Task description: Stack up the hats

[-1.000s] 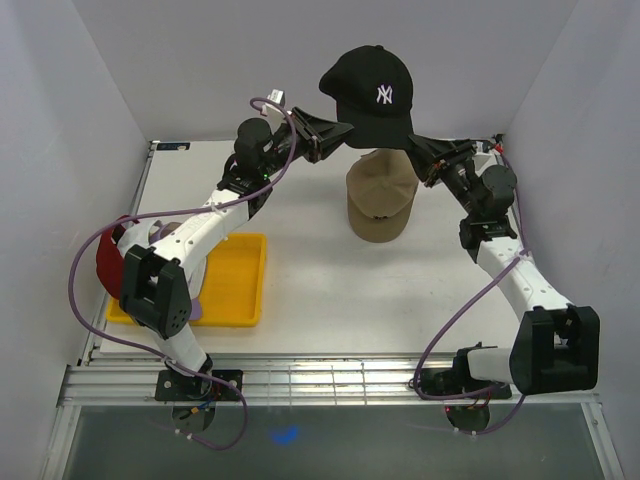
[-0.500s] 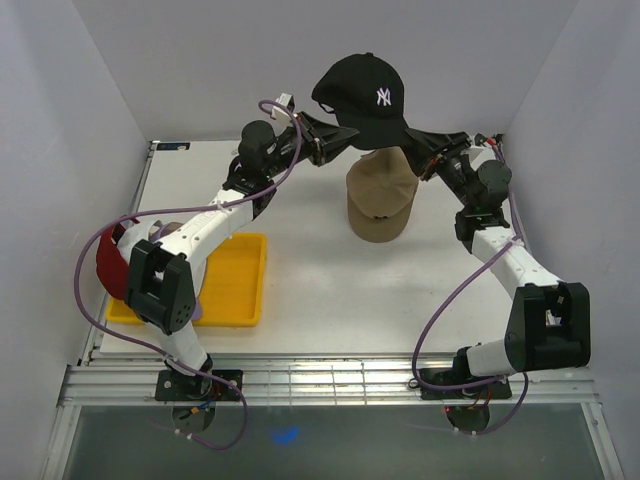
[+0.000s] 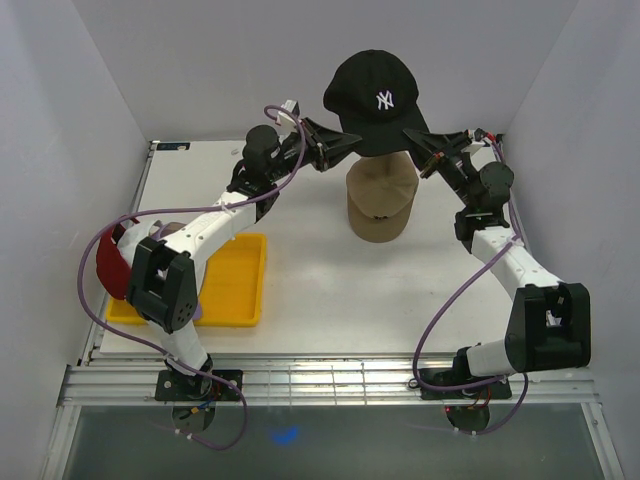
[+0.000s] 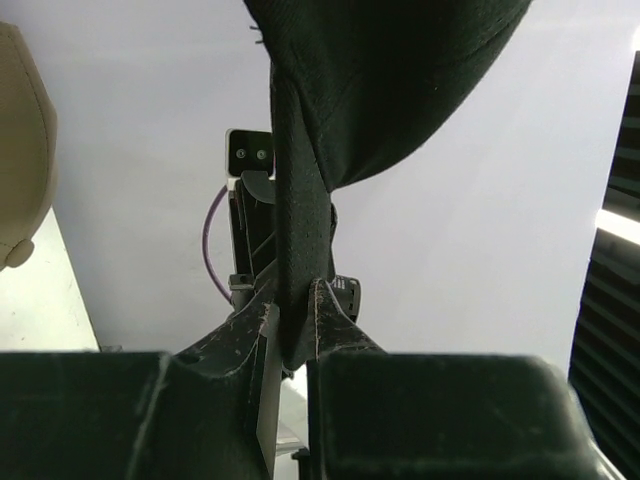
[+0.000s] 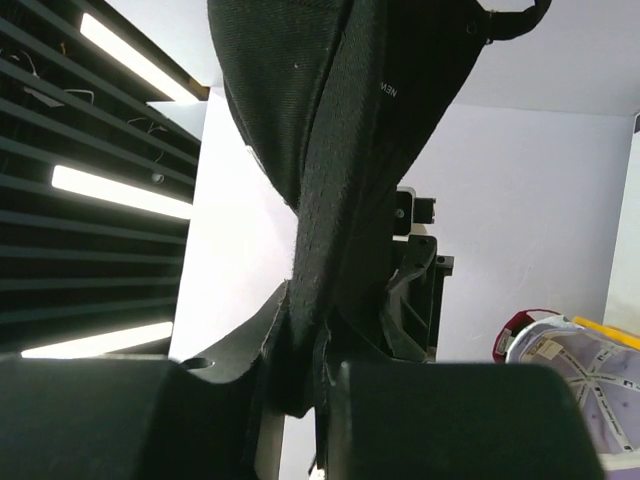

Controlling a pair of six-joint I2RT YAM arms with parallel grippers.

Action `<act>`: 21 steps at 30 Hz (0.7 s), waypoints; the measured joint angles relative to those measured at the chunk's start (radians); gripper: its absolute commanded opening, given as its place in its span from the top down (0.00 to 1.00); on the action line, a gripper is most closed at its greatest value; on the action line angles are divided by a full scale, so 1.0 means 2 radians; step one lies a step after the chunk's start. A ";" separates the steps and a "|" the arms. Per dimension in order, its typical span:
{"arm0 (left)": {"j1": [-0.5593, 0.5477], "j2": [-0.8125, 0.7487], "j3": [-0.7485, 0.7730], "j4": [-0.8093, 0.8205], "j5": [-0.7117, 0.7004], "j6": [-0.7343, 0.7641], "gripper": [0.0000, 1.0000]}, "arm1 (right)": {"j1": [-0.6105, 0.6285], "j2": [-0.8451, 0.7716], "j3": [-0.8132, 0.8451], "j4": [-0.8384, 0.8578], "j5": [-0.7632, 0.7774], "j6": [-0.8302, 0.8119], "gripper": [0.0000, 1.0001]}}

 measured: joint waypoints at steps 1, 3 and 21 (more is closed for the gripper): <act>0.000 0.000 -0.001 0.003 0.000 0.000 1.00 | 0.000 0.000 0.000 -0.004 -0.001 -0.002 0.92; 0.001 0.000 -0.005 0.006 0.001 -0.001 1.00 | 0.000 -0.006 0.000 -0.017 -0.001 -0.011 0.92; 0.022 0.082 0.051 -0.033 0.099 -0.010 1.00 | 0.008 -0.087 -0.058 -0.138 0.061 -0.130 0.92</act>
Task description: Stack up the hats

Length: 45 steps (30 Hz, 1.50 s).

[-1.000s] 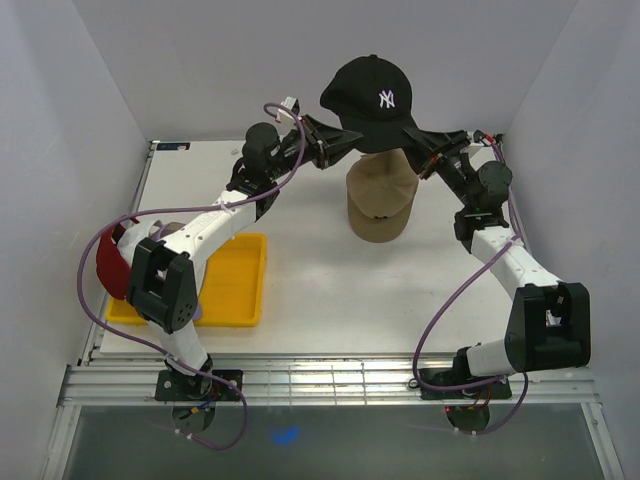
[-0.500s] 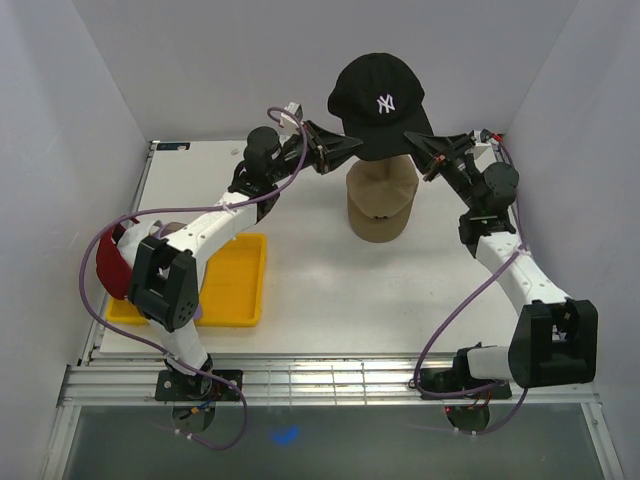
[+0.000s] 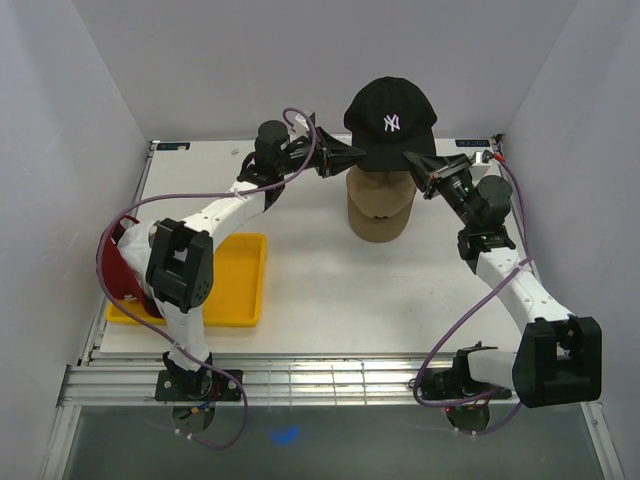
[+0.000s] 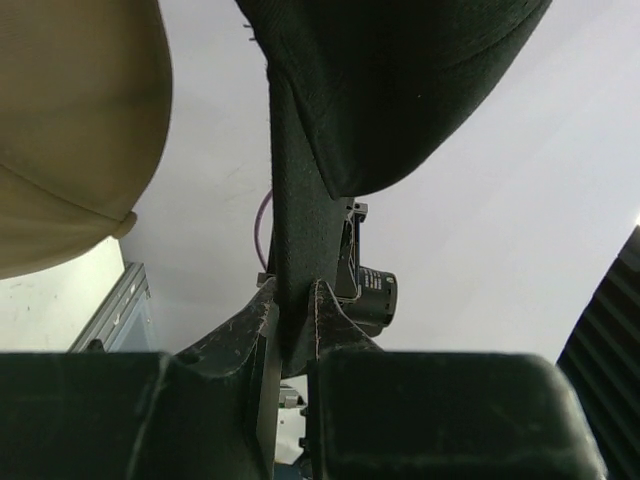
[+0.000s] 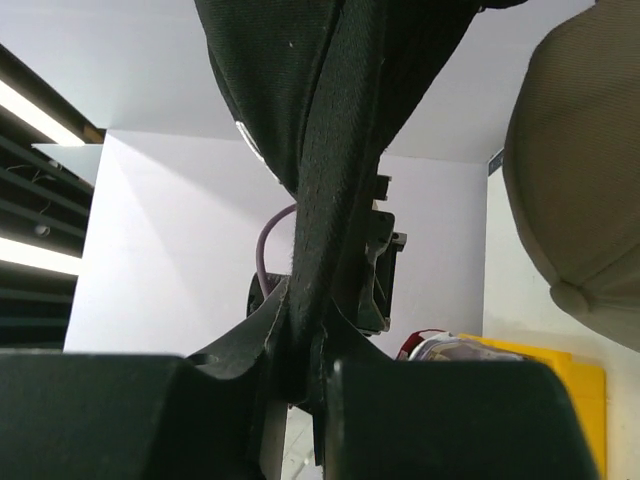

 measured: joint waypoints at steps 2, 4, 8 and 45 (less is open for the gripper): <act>0.004 0.010 0.008 -0.010 0.012 0.002 1.00 | 0.005 0.000 -0.007 -0.003 0.008 -0.006 0.92; 0.008 0.018 0.014 -0.017 0.021 0.006 1.00 | 0.010 0.000 -0.014 -0.003 0.015 -0.011 0.92; 0.016 0.025 0.018 -0.035 0.039 0.016 1.00 | 0.022 0.000 -0.029 0.002 0.026 -0.021 0.92; 0.019 0.020 -0.067 -0.064 0.083 0.104 1.00 | 0.056 -0.051 -0.166 0.031 0.047 -0.069 0.92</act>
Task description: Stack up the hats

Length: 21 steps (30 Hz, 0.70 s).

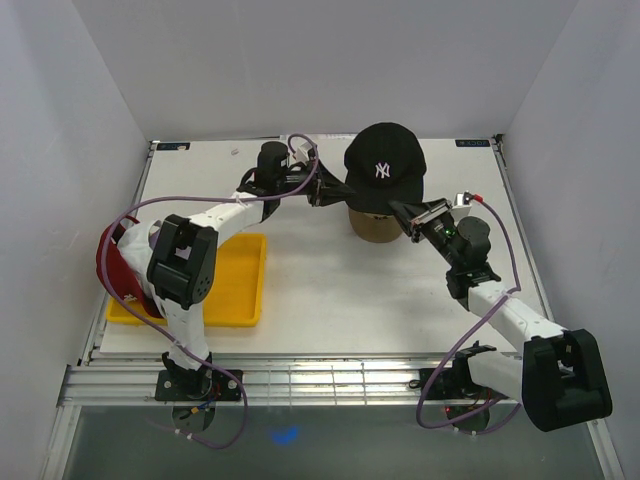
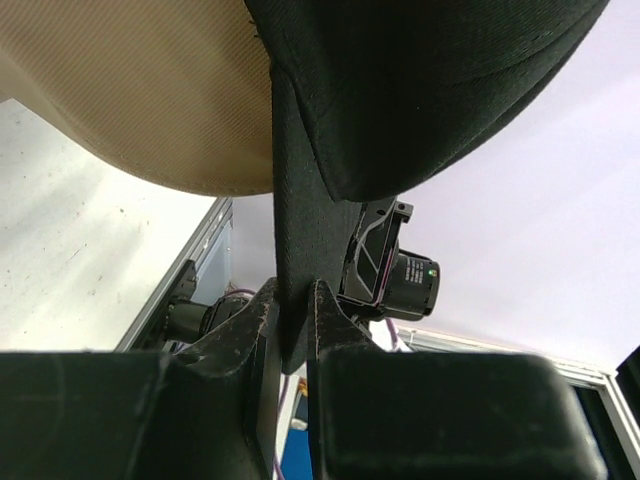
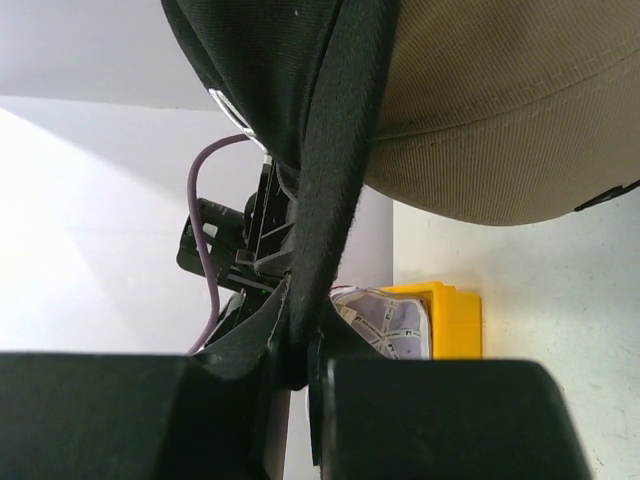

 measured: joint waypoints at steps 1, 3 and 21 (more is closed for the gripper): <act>0.000 -0.001 -0.001 0.001 0.000 0.002 1.00 | 0.000 -0.001 -0.002 0.002 0.000 0.000 0.92; 0.000 -0.002 -0.007 0.001 0.001 0.006 1.00 | 0.000 -0.003 -0.008 0.003 -0.002 0.000 0.92; -0.012 0.000 -0.047 -0.001 0.006 0.046 1.00 | -0.017 -0.008 -0.076 0.042 -0.030 0.001 0.92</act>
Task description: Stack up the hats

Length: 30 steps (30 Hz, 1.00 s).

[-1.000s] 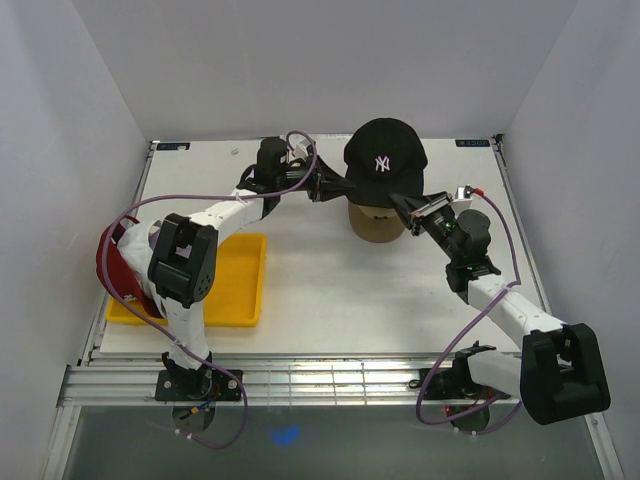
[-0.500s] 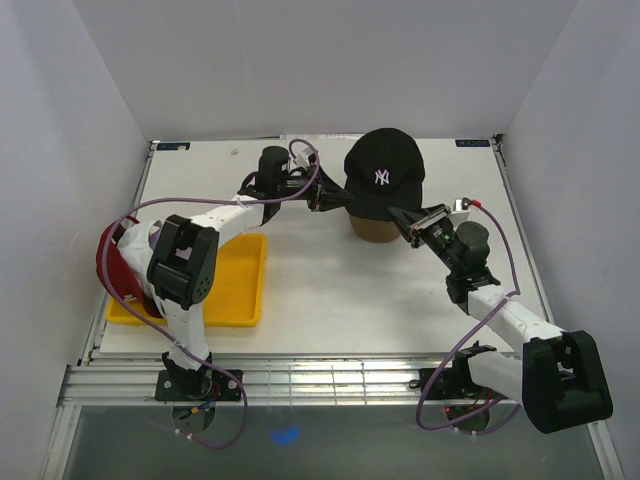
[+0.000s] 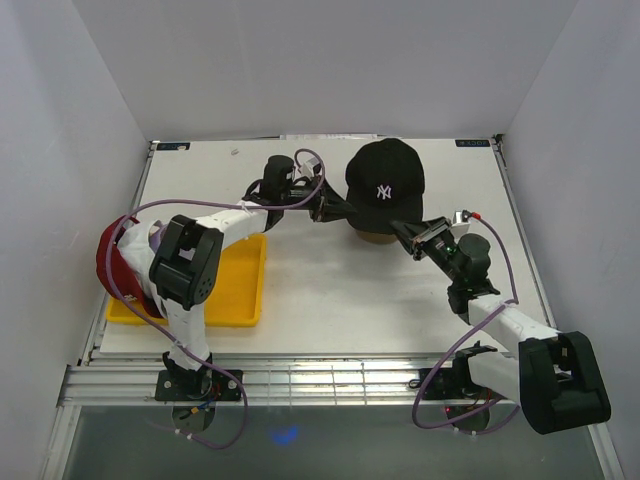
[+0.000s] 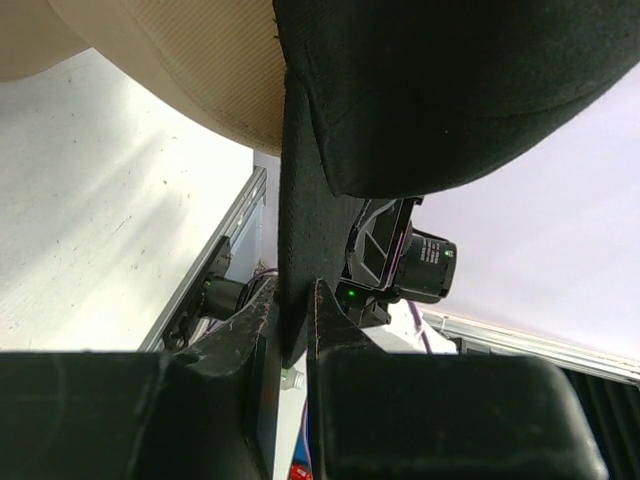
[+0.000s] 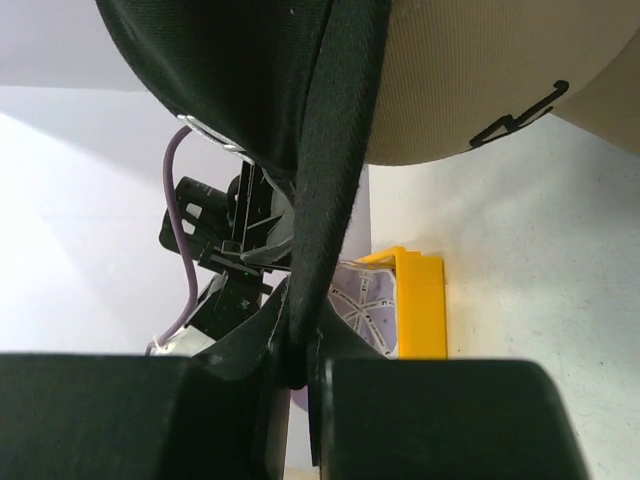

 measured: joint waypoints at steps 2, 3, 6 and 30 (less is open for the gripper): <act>-0.003 0.001 -0.001 0.000 0.000 0.002 1.00 | -0.006 -0.001 -0.005 0.002 -0.007 0.000 0.92; -0.004 0.001 -0.002 0.000 -0.001 0.004 1.00 | -0.010 -0.001 -0.006 0.002 -0.012 0.000 0.92; -0.008 0.001 -0.008 0.002 -0.004 0.006 1.00 | -0.019 -0.001 -0.011 0.004 -0.024 -0.001 0.92; -0.023 0.028 -0.048 0.025 -0.024 0.018 1.00 | -0.042 0.020 -0.037 -0.009 -0.058 -0.049 0.92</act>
